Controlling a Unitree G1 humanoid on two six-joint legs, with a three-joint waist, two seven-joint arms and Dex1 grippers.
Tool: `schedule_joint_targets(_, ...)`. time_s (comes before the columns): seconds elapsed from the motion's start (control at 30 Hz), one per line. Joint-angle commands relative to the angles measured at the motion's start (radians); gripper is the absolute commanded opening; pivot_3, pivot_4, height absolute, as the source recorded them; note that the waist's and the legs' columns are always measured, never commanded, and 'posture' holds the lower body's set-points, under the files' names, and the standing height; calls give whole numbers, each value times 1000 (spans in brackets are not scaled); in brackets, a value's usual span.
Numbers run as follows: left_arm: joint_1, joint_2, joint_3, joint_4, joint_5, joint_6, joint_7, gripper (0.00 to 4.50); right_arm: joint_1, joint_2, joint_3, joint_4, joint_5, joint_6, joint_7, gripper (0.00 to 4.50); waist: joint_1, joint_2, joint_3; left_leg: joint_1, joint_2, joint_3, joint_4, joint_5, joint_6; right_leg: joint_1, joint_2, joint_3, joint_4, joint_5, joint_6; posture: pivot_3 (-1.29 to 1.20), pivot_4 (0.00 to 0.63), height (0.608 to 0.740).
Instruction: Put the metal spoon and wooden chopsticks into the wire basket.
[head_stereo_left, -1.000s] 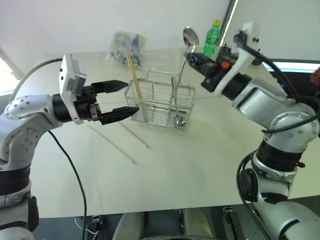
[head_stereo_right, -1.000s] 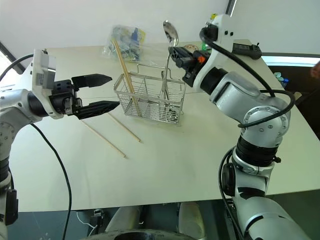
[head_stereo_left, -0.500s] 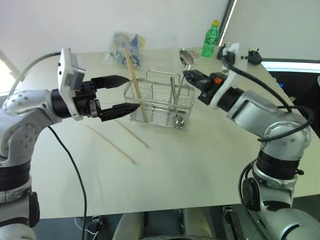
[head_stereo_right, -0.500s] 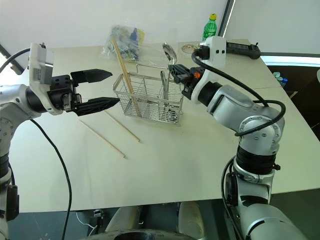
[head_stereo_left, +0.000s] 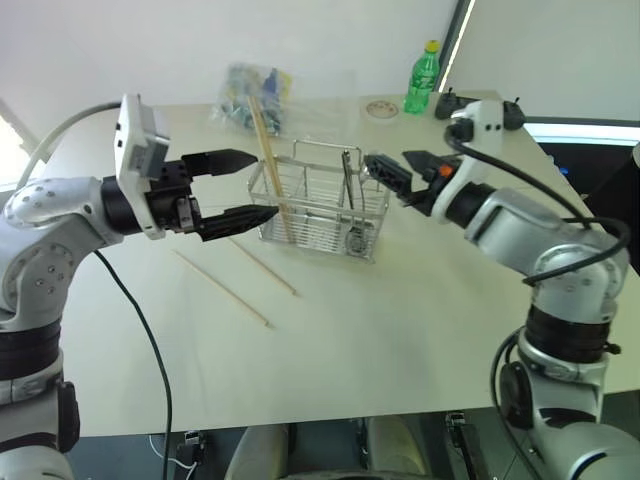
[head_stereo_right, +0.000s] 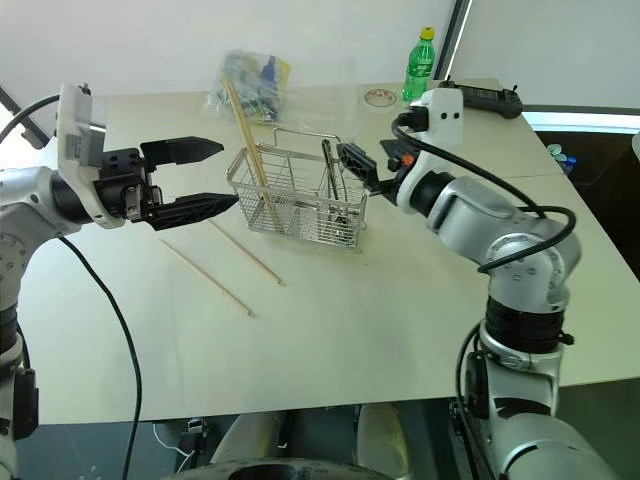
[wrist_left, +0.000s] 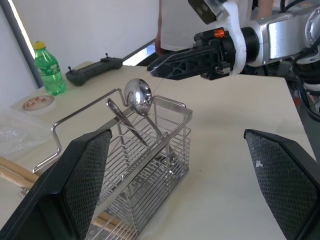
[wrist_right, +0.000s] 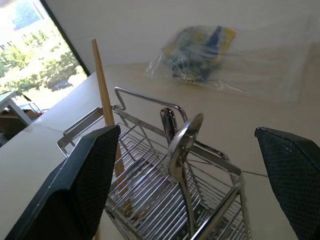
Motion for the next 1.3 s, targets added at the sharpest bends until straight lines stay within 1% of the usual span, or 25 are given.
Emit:
schedule_joint_targets(0.03, -16, 15, 47, -11, -23, 19, 33, 4500, -41, -120, -35, -48, 29, -26, 192, 4431, 0, 0, 0, 0, 0, 0, 0, 0, 0, 0, 0, 0, 0, 0, 0, 0, 150, 707)
schedule_joint_targets(0.13, -10, 8, 96, -8, -42, 53, 115, 4500, -40, -282, -38, -95, 66, -29, 424, 4431, 0, -1, 1, 0, 0, 0, 0, 0, 0, 1, 0, 0, -1, 0, 0, 0, 150, 707)
schedule_joint_targets(0.2, -6, -3, 135, -8, -71, 91, 186, 4500, -31, -355, -44, -111, 92, -33, 530, 4431, -1, -2, 1, 0, 1, 0, 0, 0, 0, 1, 0, 0, -1, 0, 1, 0, 150, 707)
schedule_joint_targets(0.27, -8, -57, 201, -10, -166, 157, 330, 4500, -3, -422, -48, -137, 115, -34, 633, 4431, -2, -2, 1, 0, 1, 0, 0, 0, 0, 1, 0, -1, -1, 0, 1, 0, 150, 707)
schedule_joint_targets(0.33, -14, -107, 246, -12, -251, 212, 463, 4500, 20, -456, -47, -151, 122, -39, 687, 4431, 1, -5, 2, 1, 2, 0, 0, 0, 0, 2, -1, -1, -1, -1, 3, 0, 150, 707)
schedule_joint_targets(0.37, -11, -173, 261, -18, -305, 246, 636, 4500, 45, -472, -44, -167, 116, -50, 720, 4431, 1, -6, 2, 1, 2, -1, 1, 0, 0, 3, -1, -1, -1, -3, 5, 0, 150, 707)
schedule_joint_targets(0.43, 7, -287, 283, -41, -362, 295, 951, 4500, 84, -484, -37, -190, 105, -68, 755, 4431, 7, -6, 1, 3, 2, -2, 2, 0, 0, 5, -3, 0, -1, -3, 6, 0, 150, 707)
schedule_joint_targets(0.5, 24, -363, 299, -71, -377, 333, 1225, 4500, 105, -477, -27, -195, 87, -83, 750, 4431, 14, -11, 4, 4, 1, -4, 4, -1, 0, 7, -4, 0, -1, -3, 7, 0, 150, 707)
schedule_joint_targets(0.63, 61, -454, 295, -81, -374, 455, 1679, 4500, 122, -446, 6, -193, 57, -104, 729, 4431, 20, -13, 3, 3, 1, -3, 6, -1, 0, 5, -3, 1, 0, 0, 4, 0, 150, 707)
schedule_joint_targets(0.7, 55, -512, 316, -52, -409, 473, 1887, 4500, 123, -430, 21, -197, 52, -111, 724, 4431, 29, -13, 3, 3, 0, -3, 6, -1, 0, 4, -3, 1, 0, 0, 3, 0, 150, 707)
schedule_joint_targets(0.77, 40, -549, 344, -16, -437, 483, 2048, 4500, 117, -414, 36, -201, 50, -113, 716, 4431, 38, -14, 3, 2, 0, -4, 6, 0, -1, 4, -3, 1, 0, 0, 3, 0, 150, 707)
schedule_joint_targets(0.83, 27, -553, 351, 12, -426, 501, 2132, 4500, 113, -401, 44, -200, 55, -113, 706, 4431, 51, -14, 3, 1, -1, -4, 6, 0, -1, 4, -3, 1, 0, 0, 3, 0, 150, 707)
schedule_joint_targets(0.97, 3, -578, 350, 113, -372, 494, 2214, 4500, 113, -372, 58, -204, 59, -114, 678, 4431, 59, -15, 2, 1, -2, -3, 7, 0, -2, 4, -3, 1, 0, 1, 3, 0, 150, 707)
schedule_joint_targets(1.13, -59, -622, 346, 240, -307, 449, 2182, 4500, 141, -385, 63, -231, 82, -89, 672, 4431, 64, -16, 2, 0, -3, -2, 8, 0, -3, 4, -3, 1, 0, 1, 2, 0, 150, 707)
schedule_joint_targets(1.3, -129, -649, 323, 320, -237, 427, 2117, 4500, 185, -402, 45, -268, 103, -83, 663, 4431, 67, -16, 1, 0, -2, 0, 8, 0, -3, 3, -3, 0, 0, 1, 2, 0, 150, 707)
